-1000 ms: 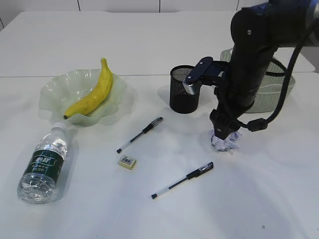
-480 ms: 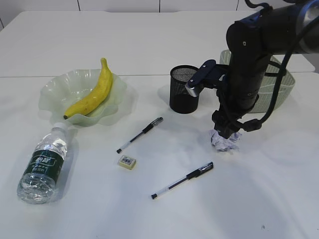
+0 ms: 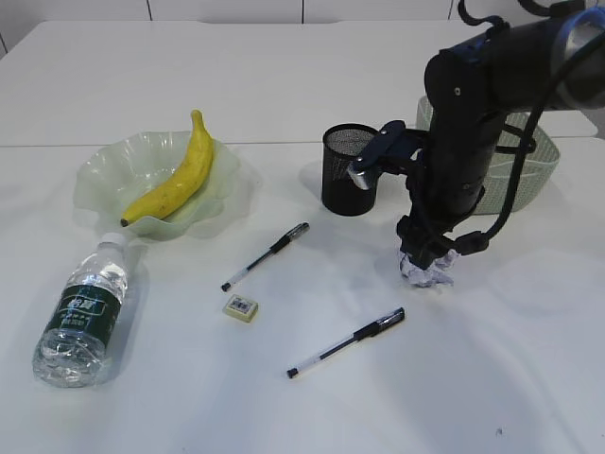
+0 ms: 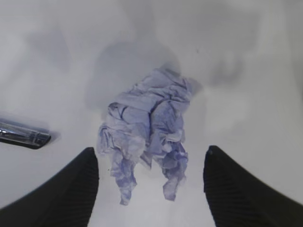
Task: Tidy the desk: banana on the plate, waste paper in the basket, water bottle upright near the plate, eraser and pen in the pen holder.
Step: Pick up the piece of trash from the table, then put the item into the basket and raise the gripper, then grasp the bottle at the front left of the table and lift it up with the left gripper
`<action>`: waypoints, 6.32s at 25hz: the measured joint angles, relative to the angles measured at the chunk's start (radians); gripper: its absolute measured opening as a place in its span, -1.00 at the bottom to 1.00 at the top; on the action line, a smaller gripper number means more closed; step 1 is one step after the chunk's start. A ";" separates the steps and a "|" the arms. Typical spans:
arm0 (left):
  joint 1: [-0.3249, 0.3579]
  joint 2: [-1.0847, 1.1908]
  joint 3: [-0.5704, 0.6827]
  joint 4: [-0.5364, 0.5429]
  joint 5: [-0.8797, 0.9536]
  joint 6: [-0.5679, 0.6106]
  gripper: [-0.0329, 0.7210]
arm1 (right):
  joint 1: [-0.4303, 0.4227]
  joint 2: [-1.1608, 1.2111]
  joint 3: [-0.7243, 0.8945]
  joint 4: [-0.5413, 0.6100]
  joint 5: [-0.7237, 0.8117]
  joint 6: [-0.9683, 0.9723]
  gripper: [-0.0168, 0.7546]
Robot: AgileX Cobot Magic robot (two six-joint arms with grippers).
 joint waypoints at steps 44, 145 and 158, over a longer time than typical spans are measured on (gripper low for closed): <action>0.000 -0.019 0.000 -0.037 0.000 0.000 -0.01 | 0.000 0.142 -0.094 0.003 0.051 0.042 -0.81; 0.000 -0.207 0.000 0.075 0.058 -0.061 -0.02 | -0.311 0.114 -0.679 0.128 0.146 0.468 -0.04; 0.000 -0.268 0.000 0.481 0.060 -0.233 -0.02 | -0.311 -0.011 -0.681 0.180 0.293 0.468 -0.04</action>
